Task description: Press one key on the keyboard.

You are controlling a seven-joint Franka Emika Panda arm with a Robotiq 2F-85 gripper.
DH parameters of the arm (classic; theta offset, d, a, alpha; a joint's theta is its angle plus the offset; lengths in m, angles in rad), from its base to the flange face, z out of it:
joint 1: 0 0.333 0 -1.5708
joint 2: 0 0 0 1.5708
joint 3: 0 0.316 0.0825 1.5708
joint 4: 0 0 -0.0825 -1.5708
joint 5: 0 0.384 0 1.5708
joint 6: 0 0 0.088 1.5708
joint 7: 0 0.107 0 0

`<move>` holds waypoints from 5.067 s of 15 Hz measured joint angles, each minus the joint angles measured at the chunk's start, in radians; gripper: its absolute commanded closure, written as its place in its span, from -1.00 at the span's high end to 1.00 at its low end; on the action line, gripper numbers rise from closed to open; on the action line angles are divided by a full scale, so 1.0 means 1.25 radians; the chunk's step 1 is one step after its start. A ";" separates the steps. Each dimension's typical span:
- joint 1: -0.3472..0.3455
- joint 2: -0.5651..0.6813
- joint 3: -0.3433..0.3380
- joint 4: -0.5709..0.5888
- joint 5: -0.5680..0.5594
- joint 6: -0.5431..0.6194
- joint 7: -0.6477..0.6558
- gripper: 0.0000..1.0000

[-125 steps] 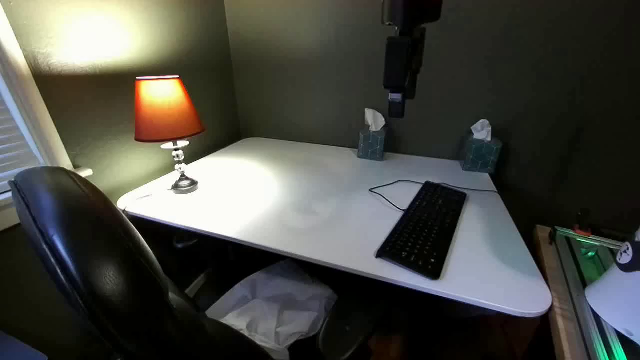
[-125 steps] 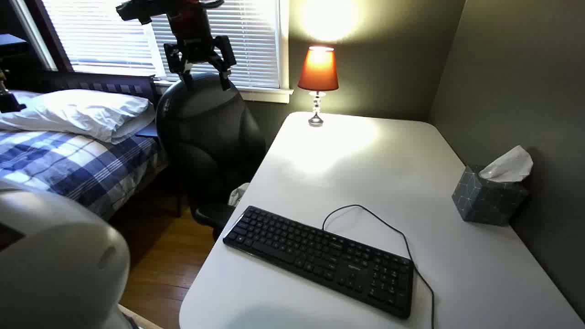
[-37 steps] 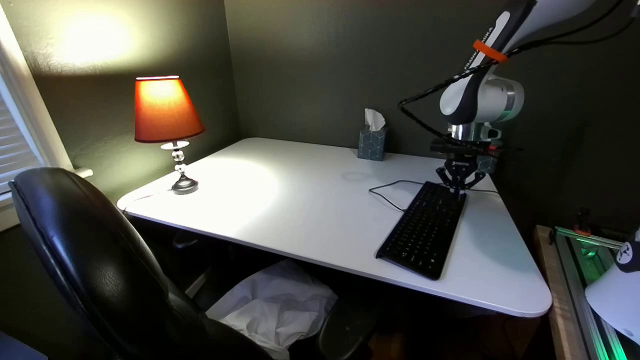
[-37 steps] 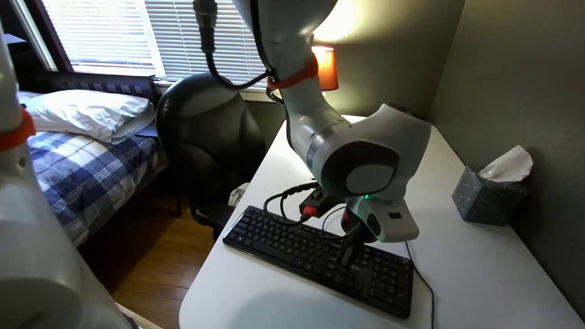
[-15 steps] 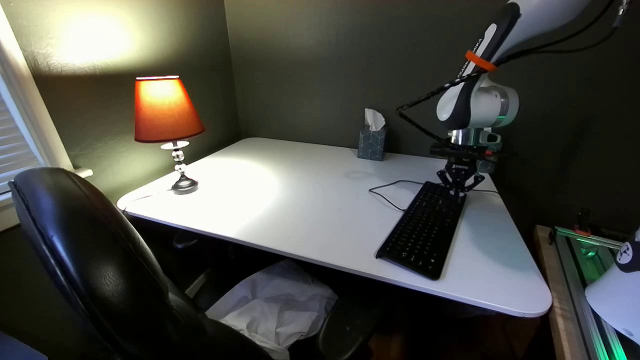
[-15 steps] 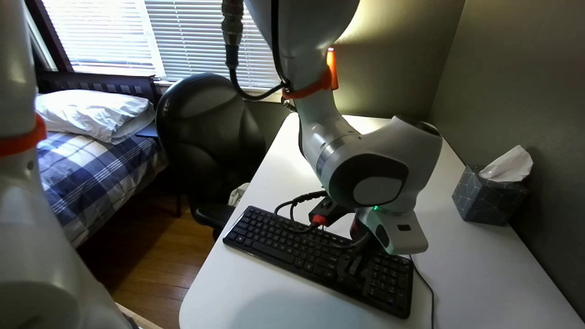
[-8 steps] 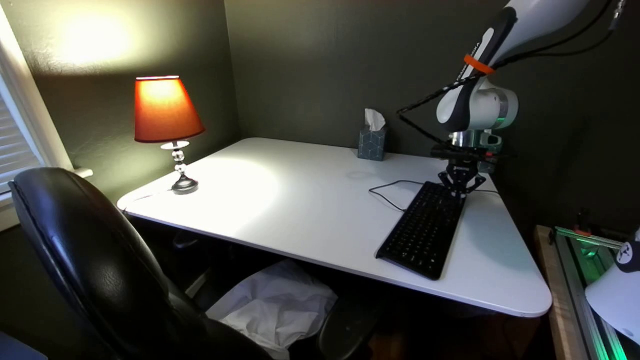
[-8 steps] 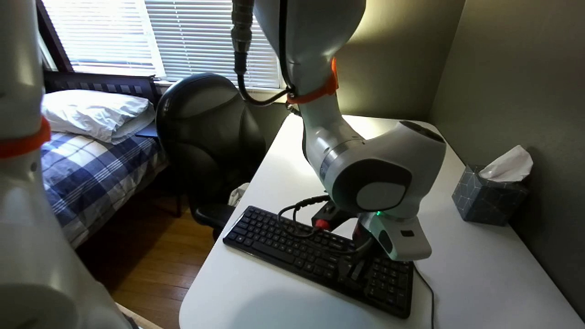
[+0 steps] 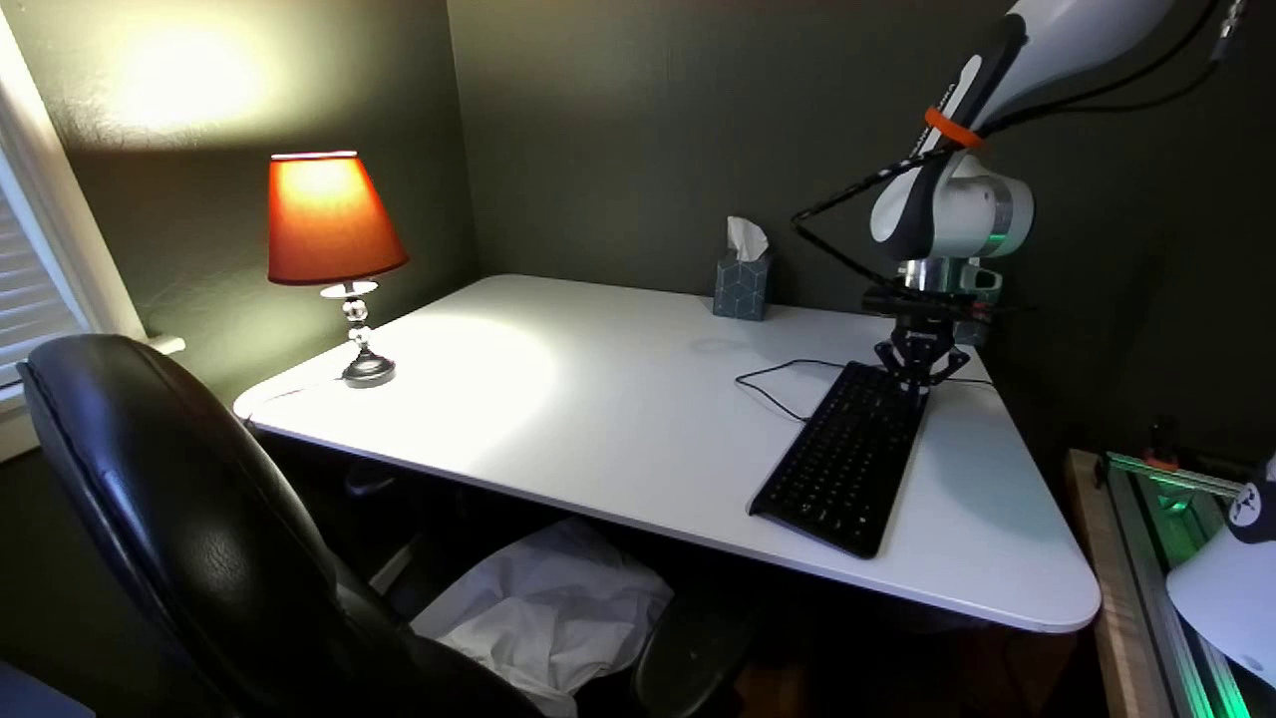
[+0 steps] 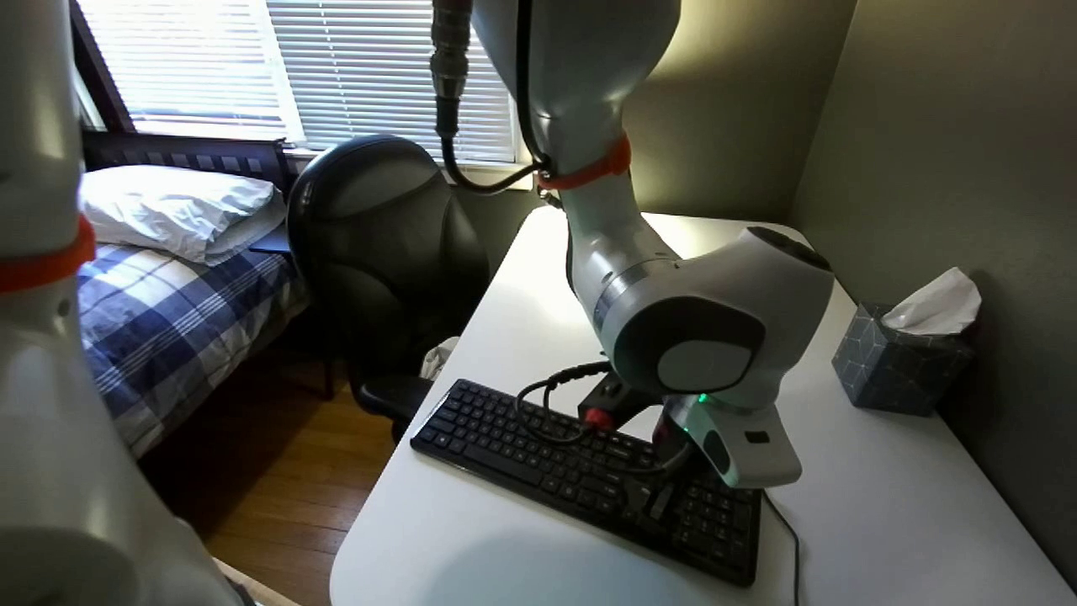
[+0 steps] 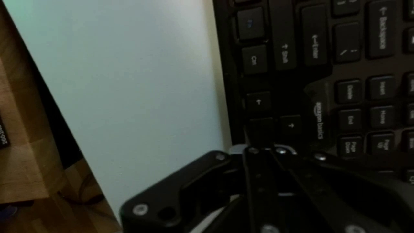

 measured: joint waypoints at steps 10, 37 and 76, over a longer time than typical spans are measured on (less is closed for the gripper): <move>0.000 0.000 0.004 0.007 0.034 -0.042 -0.041 -1.00; 0.002 0.013 0.021 0.035 0.052 -0.087 -0.045 -0.98; 0.046 0.007 -0.024 0.013 -0.030 -0.028 0.017 -1.00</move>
